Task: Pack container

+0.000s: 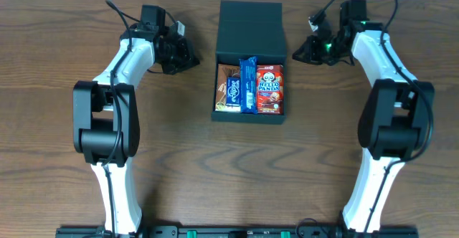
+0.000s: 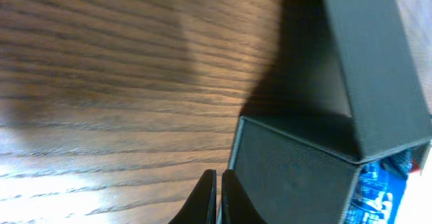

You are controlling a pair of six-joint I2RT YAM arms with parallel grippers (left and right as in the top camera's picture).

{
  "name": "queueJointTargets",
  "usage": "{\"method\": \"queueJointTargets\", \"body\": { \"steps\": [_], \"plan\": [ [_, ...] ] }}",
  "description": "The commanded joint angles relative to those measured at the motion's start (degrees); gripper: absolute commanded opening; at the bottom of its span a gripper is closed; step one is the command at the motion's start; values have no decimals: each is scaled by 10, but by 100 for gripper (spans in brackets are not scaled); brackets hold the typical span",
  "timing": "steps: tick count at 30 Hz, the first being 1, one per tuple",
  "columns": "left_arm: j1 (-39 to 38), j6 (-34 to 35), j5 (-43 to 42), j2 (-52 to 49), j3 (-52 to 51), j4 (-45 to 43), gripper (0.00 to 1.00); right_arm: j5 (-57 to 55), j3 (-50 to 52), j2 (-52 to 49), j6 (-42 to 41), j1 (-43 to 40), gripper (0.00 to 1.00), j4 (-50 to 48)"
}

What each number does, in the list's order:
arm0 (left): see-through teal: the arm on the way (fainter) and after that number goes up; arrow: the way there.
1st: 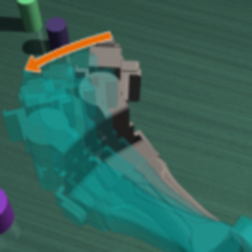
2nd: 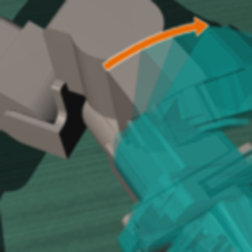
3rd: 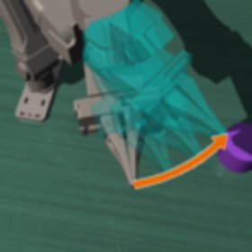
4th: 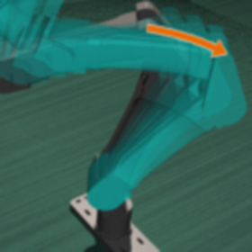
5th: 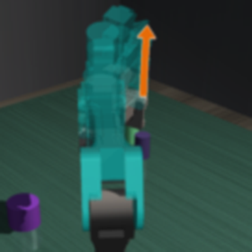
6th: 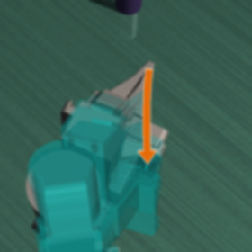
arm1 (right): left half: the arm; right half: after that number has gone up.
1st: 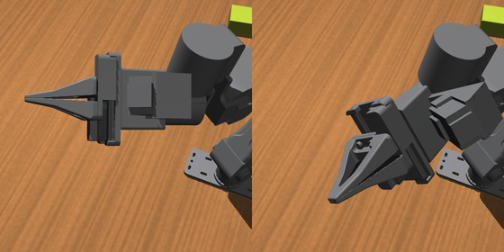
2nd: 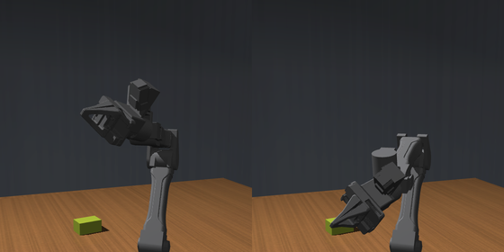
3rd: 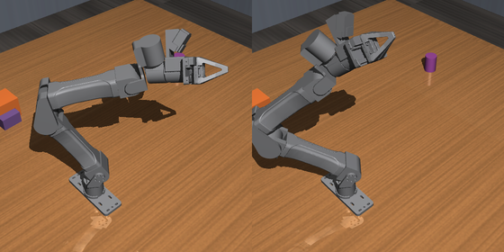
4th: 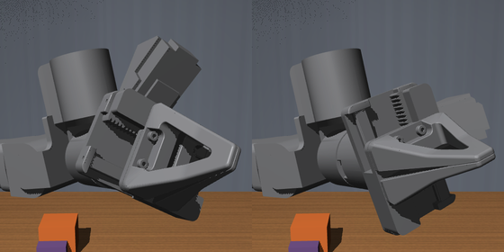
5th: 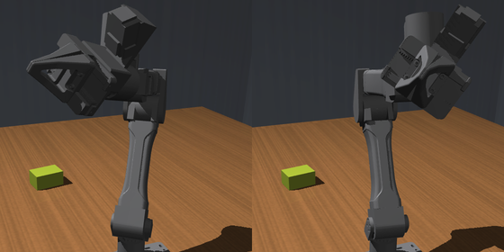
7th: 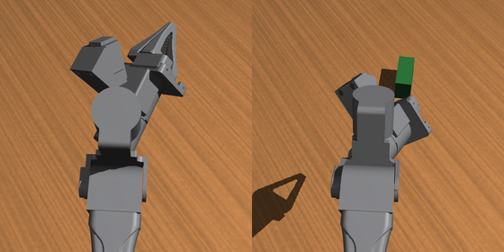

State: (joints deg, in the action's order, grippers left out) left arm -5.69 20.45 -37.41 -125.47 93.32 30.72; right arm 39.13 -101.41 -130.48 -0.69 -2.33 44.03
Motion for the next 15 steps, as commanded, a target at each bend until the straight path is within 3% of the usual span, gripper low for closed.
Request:
{"method": "queueJointTargets", "body": {
  "steps": [1, 15],
  "plan": [
    [0, 15, -27, -1, 1, -4, 6, 49, 4, -37, -32, 7, 1, -12],
    [0, 30, -31, -1, 0, -8, 6, 92, 4, -67, -88, 24, 1, -113]
  ]
}}
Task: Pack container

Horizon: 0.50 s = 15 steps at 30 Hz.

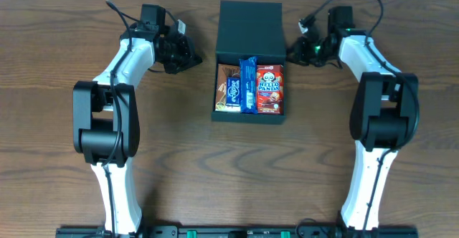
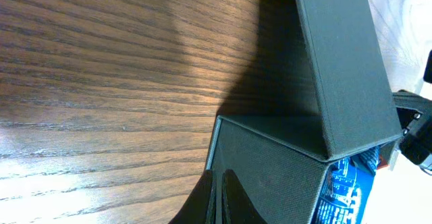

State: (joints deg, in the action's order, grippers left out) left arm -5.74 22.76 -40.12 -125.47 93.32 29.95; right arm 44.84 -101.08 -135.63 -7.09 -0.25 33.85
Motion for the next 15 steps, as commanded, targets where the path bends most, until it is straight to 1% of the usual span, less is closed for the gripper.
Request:
{"method": "queueJointTargets", "body": {
  "steps": [1, 8, 11, 15],
  "plan": [
    [0, 6, -4, -1, 1, -1, 6, 37, 1, -19, -34, 3, 1, -23],
    [0, 6, -2, -1, 1, -5, 6, 115, 1, -27, -41, 3, 1, -88],
    [0, 7, -2, -1, 1, -28, 6, 164, 1, -28, -42, 3, 1, -119],
    [0, 33, -3, -1, 1, -66, 6, 217, 1, -28, -42, 3, 1, -144]
  ]
}}
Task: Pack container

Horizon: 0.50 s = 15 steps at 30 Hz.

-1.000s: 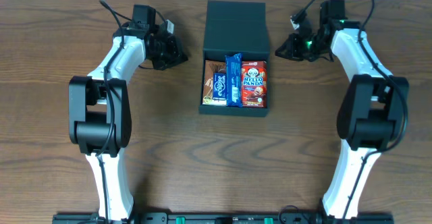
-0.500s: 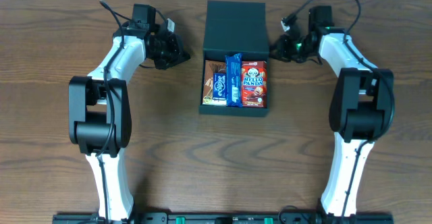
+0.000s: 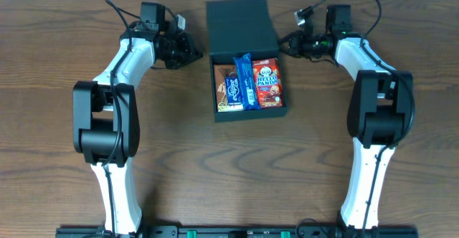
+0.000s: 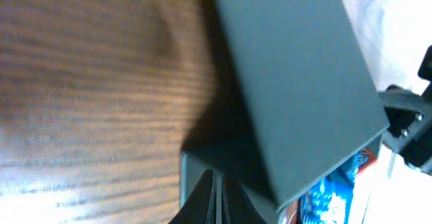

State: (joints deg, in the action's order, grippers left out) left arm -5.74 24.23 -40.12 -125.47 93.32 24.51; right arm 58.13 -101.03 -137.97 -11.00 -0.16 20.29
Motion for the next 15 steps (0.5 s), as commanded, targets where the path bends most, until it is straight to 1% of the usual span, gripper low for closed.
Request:
{"method": "queueJointTargets", "body": {
  "steps": [1, 7, 9, 11, 15],
  "plan": [
    [0, 22, -4, -1, 0, -20, 6, 96, 1, -4, -3, 2, 1, -12],
    [0, 33, -1, -3, 0, -21, 6, 106, 1, -4, -3, 2, 1, -13],
    [0, 56, 9, -7, 0, -13, 6, 98, 1, -4, -4, 2, 1, -11],
    [0, 60, 17, -8, 0, -3, 6, 75, 1, -4, -4, 2, 2, 2],
    [0, 58, 22, -8, 0, 30, 6, 16, 1, -4, 1, 2, 2, 57]
  ]
}}
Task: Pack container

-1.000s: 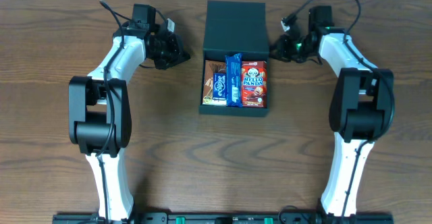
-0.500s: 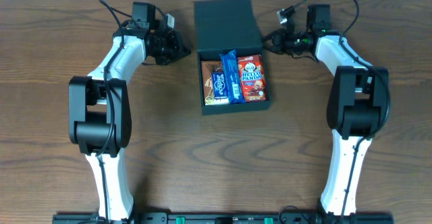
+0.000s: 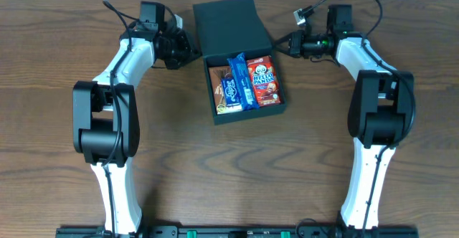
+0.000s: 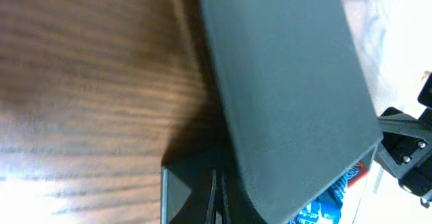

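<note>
A black box (image 3: 251,112) lies askew mid-table with its hinged lid (image 3: 228,24) raised at the far side. Inside lie a brown snack (image 3: 219,89), a blue bar (image 3: 239,81) and a red Hello Panda pack (image 3: 264,80). My left gripper (image 3: 189,52) is shut, with its tip against the box's left wall under the lid. In the left wrist view the shut fingers (image 4: 214,204) touch the dark wall and the lid (image 4: 283,82) slants overhead. My right gripper (image 3: 285,46) is at the box's far right corner; its jaws are too small to read.
Brown wooden table (image 3: 179,166) all around the box. The white back edge runs behind both arms. The right arm's cable loops above it. Part of the right gripper (image 4: 405,150) shows at the right edge of the left wrist view.
The box and lid have turned further and shifted left. The lid leans more over the box. Both grippers stay at the box's far corners, the left one still shut.
At first the box sat square, lid laid back flat, both grippers apart from it. The right gripper then came to the lid's right side. After that the box was skewed and the lid raised, and now it is skewed further.
</note>
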You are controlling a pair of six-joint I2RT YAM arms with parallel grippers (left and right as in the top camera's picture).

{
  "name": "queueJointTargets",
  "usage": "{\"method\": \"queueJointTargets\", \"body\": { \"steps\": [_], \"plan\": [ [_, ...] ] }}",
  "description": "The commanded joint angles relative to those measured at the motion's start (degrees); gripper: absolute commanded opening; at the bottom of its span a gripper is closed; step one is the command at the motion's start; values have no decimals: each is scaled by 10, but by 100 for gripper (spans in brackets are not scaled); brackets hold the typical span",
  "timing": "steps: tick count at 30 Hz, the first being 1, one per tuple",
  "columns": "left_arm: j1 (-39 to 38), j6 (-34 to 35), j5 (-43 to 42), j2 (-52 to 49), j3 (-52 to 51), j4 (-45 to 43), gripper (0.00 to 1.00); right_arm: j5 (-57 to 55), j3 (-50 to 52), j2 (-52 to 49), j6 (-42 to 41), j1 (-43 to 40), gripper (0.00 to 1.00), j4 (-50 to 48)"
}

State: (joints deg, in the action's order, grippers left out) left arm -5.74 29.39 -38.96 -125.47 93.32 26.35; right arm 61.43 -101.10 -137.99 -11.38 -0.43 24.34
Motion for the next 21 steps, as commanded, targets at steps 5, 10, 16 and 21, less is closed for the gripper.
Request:
{"method": "queueJointTargets", "body": {
  "steps": [5, 10, 16, 21],
  "plan": [
    [-2, 7, 20, -8, 0, 37, 6, -21, 1, -4, 21, 6, 2, 47],
    [-7, 6, 9, -8, 0, 38, 6, -3, 1, -4, 53, 17, 1, 91],
    [-7, 5, 9, -8, 0, 38, 6, -4, 1, -4, 118, 38, 2, 171],
    [-7, 2, 10, -8, 0, 36, 6, -5, 1, -4, 147, 39, 1, 221]
  ]
}}
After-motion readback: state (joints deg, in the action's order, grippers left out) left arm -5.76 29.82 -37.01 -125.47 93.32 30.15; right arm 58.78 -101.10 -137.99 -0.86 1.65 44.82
